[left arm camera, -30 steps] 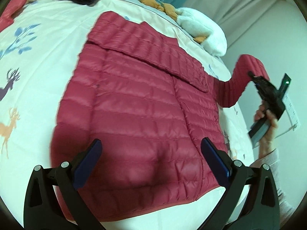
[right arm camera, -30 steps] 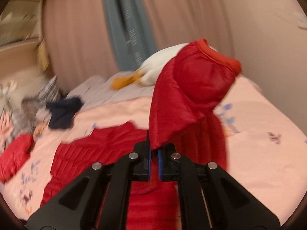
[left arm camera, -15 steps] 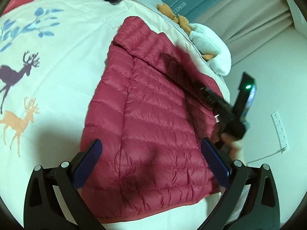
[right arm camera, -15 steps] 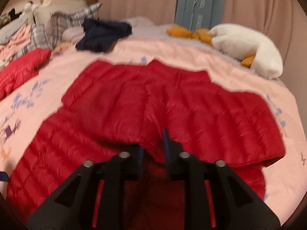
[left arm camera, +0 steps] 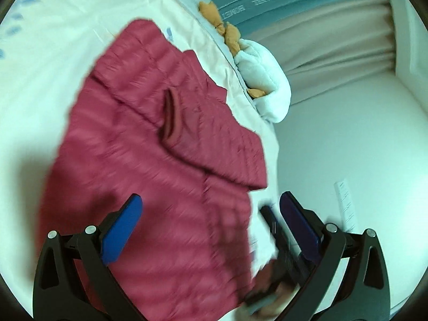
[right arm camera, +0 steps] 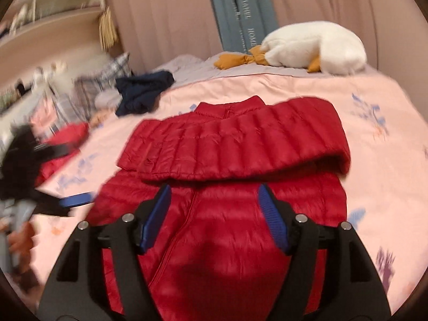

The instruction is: Fold large clothes

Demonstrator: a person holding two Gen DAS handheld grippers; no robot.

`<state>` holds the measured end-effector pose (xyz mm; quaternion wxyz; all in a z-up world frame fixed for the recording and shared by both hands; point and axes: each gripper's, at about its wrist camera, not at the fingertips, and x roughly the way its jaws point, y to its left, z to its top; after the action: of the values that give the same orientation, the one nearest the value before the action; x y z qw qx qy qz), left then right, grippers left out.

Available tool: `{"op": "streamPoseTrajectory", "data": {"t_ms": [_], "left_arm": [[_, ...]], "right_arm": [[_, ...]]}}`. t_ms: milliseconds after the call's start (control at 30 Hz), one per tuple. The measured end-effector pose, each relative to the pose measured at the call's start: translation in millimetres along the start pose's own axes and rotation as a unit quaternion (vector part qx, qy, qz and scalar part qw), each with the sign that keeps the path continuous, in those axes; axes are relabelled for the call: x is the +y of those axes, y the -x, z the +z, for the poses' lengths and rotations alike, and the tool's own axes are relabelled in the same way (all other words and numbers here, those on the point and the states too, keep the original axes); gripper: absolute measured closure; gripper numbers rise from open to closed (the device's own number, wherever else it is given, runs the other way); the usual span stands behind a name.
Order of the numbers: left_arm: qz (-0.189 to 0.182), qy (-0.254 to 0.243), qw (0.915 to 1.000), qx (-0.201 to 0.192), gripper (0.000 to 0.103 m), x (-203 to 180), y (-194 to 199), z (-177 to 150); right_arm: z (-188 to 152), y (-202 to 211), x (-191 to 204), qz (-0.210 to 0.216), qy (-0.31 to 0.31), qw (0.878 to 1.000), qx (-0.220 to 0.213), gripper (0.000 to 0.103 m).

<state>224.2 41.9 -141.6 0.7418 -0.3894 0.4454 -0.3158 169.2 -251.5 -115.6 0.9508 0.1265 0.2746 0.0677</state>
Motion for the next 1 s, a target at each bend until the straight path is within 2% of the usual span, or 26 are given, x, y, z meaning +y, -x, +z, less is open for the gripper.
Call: {"op": "streamPoseTrajectory", "data": {"t_ms": [133,267,333,433,467,533,567,600,667,733,800,1000], "left_arm": [[-0.027,0.035,0.9988,0.022,0.001,0,-48,21],[-0.001,0.059,0.9977,0.033,0.001,5,-83,27],[-0.003,0.067,0.9972,0.033,0.002,6,-95,27],[0.003,0.069,0.9975,0.013,0.009,6,-102,32],[0.015,0.073,0.9972,-0.001,0.013,6,-102,33],[0.028,0.084,0.9959,-0.016,0.027,9,-105,35],[0.035,0.085,0.9956,-0.019,0.041,10,-106,36],[0.048,0.082,0.9952,-0.021,0.059,9,-107,37],[0.073,0.068,0.9947,-0.025,0.080,8,-108,38],[0.109,0.041,0.9927,-0.034,0.085,1,-105,40],[0.128,0.016,0.9905,-0.047,0.091,-6,-98,44],[0.130,-0.022,0.9849,-0.113,0.092,-27,-50,50]], "right_arm": [[-15,26,-22,0.027,-0.060,0.998,-0.020,0.031],[-26,40,-36,0.039,-0.085,0.995,-0.026,0.030],[-29,46,-41,0.036,-0.086,0.995,-0.027,0.029],[-32,50,-50,0.053,-0.107,0.992,-0.028,0.029],[-34,51,-54,0.058,-0.115,0.991,-0.028,0.029],[-36,50,-59,0.059,-0.124,0.990,-0.029,0.029],[-37,50,-61,0.057,-0.127,0.990,-0.030,0.029],[-38,50,-64,0.057,-0.130,0.989,-0.031,0.029],[-41,51,-68,0.057,-0.137,0.988,-0.032,0.029],[-42,52,-71,0.056,-0.140,0.988,-0.032,0.029],[-43,53,-72,0.052,-0.142,0.988,-0.029,0.029],[-44,56,-75,0.043,-0.146,0.988,-0.028,0.029]]}}
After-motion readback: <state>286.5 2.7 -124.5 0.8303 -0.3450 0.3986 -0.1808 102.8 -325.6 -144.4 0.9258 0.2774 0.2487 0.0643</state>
